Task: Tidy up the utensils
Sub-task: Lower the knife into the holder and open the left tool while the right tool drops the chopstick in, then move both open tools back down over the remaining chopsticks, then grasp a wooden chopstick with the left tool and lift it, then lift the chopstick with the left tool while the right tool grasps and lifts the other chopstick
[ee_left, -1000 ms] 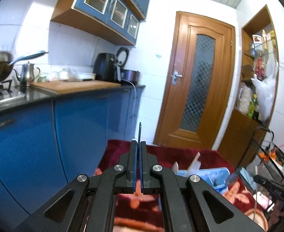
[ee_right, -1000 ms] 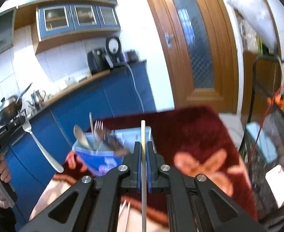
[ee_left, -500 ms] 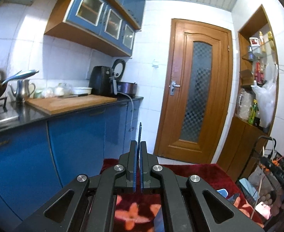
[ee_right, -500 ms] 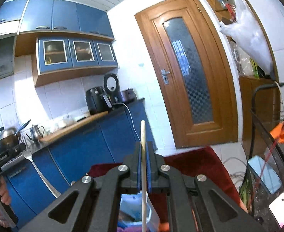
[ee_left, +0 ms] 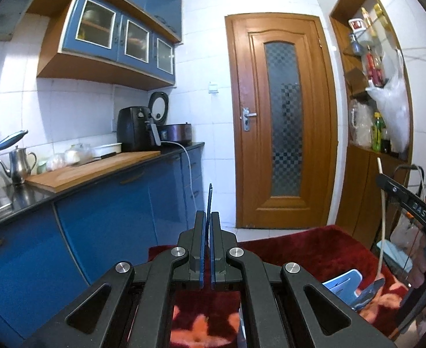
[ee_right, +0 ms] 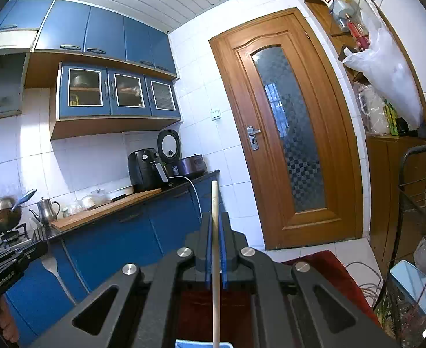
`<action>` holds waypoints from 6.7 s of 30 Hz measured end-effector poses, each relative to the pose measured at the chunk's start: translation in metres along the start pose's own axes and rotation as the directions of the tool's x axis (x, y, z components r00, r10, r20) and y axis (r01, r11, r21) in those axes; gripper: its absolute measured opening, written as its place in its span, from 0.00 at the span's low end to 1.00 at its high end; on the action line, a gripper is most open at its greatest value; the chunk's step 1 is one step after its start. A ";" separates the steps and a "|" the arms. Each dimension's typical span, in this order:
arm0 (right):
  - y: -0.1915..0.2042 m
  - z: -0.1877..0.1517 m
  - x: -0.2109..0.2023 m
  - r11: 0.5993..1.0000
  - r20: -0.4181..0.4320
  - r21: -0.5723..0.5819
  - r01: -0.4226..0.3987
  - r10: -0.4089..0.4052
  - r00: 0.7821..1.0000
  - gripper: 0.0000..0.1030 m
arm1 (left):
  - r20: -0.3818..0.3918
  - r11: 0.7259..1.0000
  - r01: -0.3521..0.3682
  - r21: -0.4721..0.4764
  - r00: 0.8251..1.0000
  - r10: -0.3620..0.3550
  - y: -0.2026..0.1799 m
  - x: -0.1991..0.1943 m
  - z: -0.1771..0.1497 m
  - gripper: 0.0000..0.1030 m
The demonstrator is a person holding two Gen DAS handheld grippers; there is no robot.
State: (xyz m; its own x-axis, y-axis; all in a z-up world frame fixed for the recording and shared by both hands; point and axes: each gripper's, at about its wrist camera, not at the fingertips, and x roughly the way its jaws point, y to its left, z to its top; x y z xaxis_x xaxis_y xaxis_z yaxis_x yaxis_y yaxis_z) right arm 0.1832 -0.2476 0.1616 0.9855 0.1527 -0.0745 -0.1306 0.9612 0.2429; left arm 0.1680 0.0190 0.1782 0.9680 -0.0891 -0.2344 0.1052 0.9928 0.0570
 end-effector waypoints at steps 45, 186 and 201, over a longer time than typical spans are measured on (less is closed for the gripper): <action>0.012 -0.039 -0.033 0.994 -0.274 -0.039 -0.099 0.085 0.958 0.35 | -0.212 0.982 0.177 -0.067 0.959 -0.188 -0.047 0.007 -0.048 0.23; 0.005 -0.087 -0.092 0.999 -0.595 -0.041 0.015 -0.037 0.803 0.06 | -0.257 0.941 0.234 -0.245 0.920 -0.296 -0.008 -0.061 -0.112 0.04; 0.008 -0.033 -0.066 0.999 -0.345 -0.046 0.013 -0.028 0.938 0.06 | -0.001 0.971 0.178 -0.163 0.984 -0.180 -0.023 -0.035 -0.041 0.04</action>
State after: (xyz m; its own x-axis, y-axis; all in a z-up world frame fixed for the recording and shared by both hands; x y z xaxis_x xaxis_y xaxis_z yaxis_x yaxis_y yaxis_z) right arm 0.1133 -0.2428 0.1361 0.8908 0.1955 -0.4102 -0.1226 0.9726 0.1973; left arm 0.1219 0.0025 0.1451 0.9331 -0.2663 -0.2417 0.2368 0.9608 -0.1444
